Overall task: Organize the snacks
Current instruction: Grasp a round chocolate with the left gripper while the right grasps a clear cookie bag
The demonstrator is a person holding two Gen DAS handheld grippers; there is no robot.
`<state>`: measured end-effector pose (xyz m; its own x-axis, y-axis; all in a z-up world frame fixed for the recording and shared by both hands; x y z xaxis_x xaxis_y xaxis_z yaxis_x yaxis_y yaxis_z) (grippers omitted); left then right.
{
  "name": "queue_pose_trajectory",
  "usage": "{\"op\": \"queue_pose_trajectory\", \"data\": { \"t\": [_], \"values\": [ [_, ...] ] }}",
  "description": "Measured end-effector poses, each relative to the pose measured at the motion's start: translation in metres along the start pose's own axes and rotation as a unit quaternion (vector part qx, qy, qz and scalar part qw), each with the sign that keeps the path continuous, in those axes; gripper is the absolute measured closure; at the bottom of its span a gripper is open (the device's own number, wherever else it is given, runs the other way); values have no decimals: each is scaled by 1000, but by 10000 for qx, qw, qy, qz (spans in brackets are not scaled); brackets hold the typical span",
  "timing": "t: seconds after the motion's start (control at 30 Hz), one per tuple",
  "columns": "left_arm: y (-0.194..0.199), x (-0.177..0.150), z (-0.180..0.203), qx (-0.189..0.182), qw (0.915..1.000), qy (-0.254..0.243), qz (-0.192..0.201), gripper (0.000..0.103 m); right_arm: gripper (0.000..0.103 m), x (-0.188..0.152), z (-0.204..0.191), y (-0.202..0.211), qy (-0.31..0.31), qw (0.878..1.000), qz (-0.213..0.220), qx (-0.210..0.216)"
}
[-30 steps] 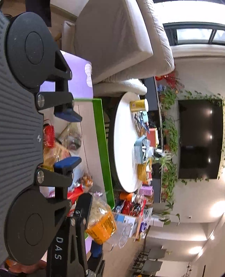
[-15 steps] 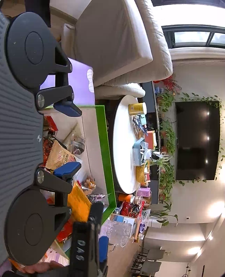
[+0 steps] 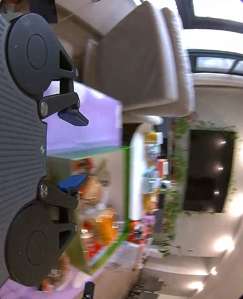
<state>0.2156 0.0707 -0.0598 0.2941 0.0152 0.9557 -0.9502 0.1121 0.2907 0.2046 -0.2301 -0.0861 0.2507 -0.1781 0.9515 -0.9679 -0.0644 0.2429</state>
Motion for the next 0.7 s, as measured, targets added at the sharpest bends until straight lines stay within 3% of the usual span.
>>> {"op": "queue_pose_trajectory", "data": {
  "t": [0.13,0.27,0.53,0.63,0.7],
  "values": [
    [-7,-17,6,-193,9987,61,-462,49,44,-18,7,1,-414,9982,-380,-191],
    [-13,-27,24,-422,9970,-34,-645,49,44,-27,1,5,-443,9976,-505,-169],
    [-40,-38,43,-211,9948,114,-995,49,44,-35,-10,10,-158,9985,-527,28],
    [-45,-45,41,-116,9928,219,-1173,53,44,-39,-10,9,-123,9983,-565,35],
    [-42,-46,40,-106,9940,201,-1072,59,44,-42,-11,7,-120,9981,-605,62]
  ]
}}
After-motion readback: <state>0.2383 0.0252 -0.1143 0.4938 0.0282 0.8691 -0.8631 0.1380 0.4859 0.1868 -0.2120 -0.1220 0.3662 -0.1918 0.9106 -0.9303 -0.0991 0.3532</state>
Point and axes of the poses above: each gripper's, at about its wrist camera, not at the fingertips, and y roughly against the way its jaws point, z to its right, x to its top, the point moved 1 cm from there along -y, roughly the way its jaws point, and after that the axes turned 13 degrees about z, right-handed, at the moved point
